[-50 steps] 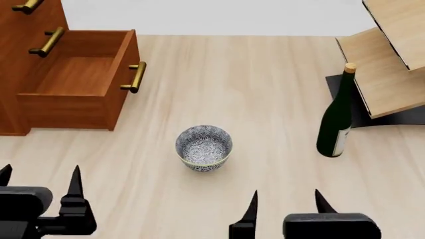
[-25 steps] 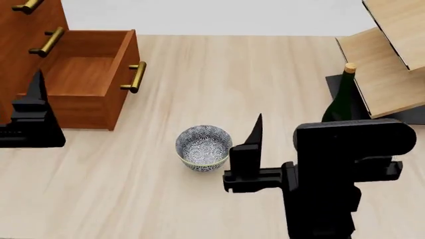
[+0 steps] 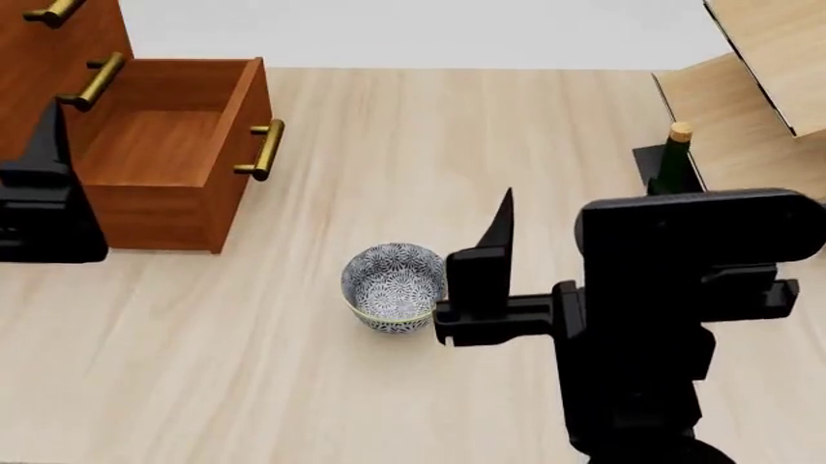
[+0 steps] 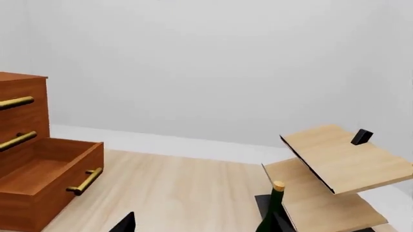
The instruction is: Put the wine bottle in the bottom drawer of the cabinet.
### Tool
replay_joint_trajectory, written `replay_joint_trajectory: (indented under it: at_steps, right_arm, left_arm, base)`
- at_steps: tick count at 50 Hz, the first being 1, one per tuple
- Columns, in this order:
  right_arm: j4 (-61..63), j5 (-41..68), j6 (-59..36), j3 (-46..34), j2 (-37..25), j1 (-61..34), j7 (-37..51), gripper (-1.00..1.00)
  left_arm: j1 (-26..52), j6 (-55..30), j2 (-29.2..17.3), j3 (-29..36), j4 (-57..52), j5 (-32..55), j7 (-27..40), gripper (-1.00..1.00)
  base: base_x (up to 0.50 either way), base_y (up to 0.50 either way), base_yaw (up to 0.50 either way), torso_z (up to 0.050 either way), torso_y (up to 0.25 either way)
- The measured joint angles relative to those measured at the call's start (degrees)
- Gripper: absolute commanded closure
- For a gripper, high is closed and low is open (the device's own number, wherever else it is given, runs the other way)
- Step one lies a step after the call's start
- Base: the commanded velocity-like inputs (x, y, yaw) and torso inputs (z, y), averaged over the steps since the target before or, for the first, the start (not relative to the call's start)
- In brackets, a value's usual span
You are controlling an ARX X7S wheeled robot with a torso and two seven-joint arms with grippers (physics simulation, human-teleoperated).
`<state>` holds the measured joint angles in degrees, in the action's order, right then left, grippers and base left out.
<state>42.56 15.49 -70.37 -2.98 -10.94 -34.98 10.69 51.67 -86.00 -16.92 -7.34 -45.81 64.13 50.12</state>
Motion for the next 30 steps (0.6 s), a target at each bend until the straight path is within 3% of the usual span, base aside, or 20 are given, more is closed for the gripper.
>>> replay_joint_trajectory:
  at_steps: [14, 30]
  right_arm:
    - [0.78, 0.17, -1.68, 0.06, -0.39, -0.93, 1.00, -1.00]
    - [0.54, 0.28, -0.78, -0.02, -1.10, -0.69, 1.42, -1.00]
  left_arm:
    - [-1.42, 4.55, -3.11, 0.31, 2.16, -1.71, 0.52, -1.00]
    - [-4.70, 14.97, -10.32, 0.97, 7.46, -12.59, -2.15, -1.00]
  base:
    - [0.00, 0.00, 0.00, 0.000, 0.000]
    - [0.00, 0.00, 0.00, 0.000, 0.000]
